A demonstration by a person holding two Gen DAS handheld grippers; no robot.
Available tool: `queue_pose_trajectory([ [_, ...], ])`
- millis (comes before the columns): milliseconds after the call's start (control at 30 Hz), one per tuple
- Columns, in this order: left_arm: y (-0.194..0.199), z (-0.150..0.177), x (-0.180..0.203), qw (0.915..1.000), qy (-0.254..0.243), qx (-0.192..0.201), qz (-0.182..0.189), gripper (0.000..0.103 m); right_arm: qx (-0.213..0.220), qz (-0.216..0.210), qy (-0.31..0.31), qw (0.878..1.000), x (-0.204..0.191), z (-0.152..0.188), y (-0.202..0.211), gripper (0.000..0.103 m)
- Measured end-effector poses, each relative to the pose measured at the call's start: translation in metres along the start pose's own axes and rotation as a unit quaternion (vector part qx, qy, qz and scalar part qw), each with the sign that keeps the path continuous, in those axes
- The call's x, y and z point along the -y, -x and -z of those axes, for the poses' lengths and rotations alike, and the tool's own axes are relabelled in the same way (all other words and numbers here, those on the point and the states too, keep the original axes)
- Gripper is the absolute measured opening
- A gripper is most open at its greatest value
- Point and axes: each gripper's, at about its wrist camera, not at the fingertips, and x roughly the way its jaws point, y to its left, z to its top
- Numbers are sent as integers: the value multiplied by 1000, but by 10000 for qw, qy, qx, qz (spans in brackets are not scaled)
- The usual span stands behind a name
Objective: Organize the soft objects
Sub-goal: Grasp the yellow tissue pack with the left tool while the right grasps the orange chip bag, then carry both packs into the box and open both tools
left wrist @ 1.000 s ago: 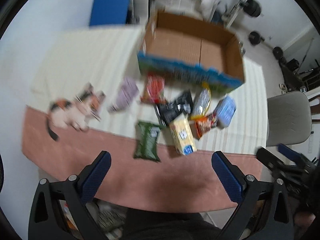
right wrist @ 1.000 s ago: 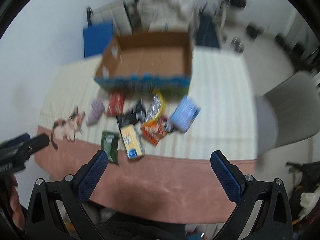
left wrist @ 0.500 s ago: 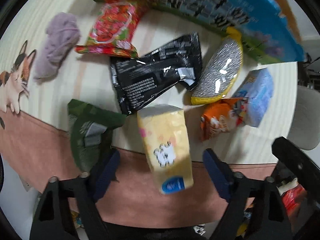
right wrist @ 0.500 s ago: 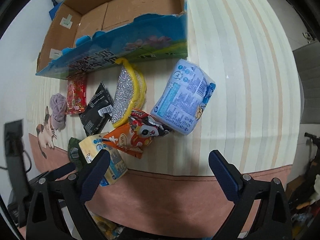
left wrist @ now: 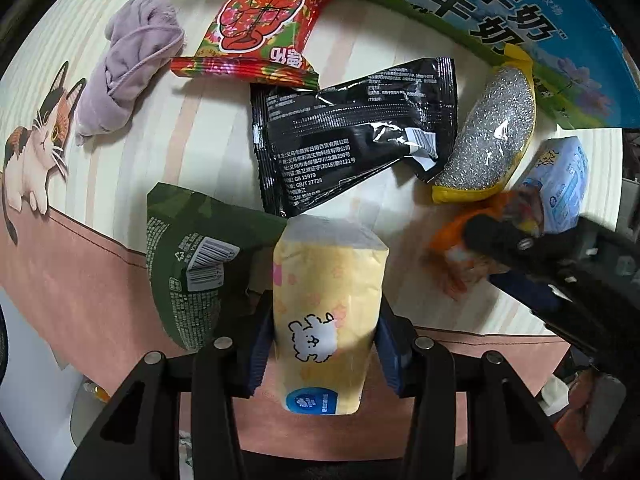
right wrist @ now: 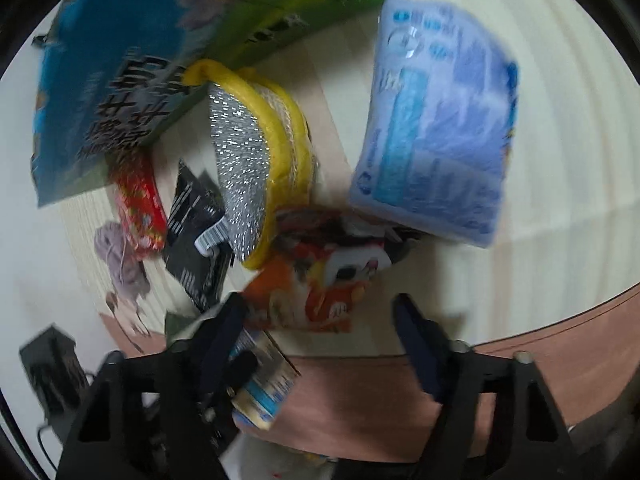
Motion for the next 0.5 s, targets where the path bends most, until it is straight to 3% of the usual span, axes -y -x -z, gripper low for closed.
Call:
queue_pose_trajectory([
  [133,-2,-9,6,10000,-68,-14,6,43,-2,439,505,9978,-11,12,2,45],
  [333,9,-10,25,9993,-306,68,-199,43,-228,1775,1727,9686,-6,53,10,43],
  [400,7,-8,38,9988,-379,90,-298,43,-293,2097,1941,9579,-2,64,6,46],
  [500,2,-8,46,9983,-426,85,-391,43,-148,2263,2064,9518,1,76,10,63],
])
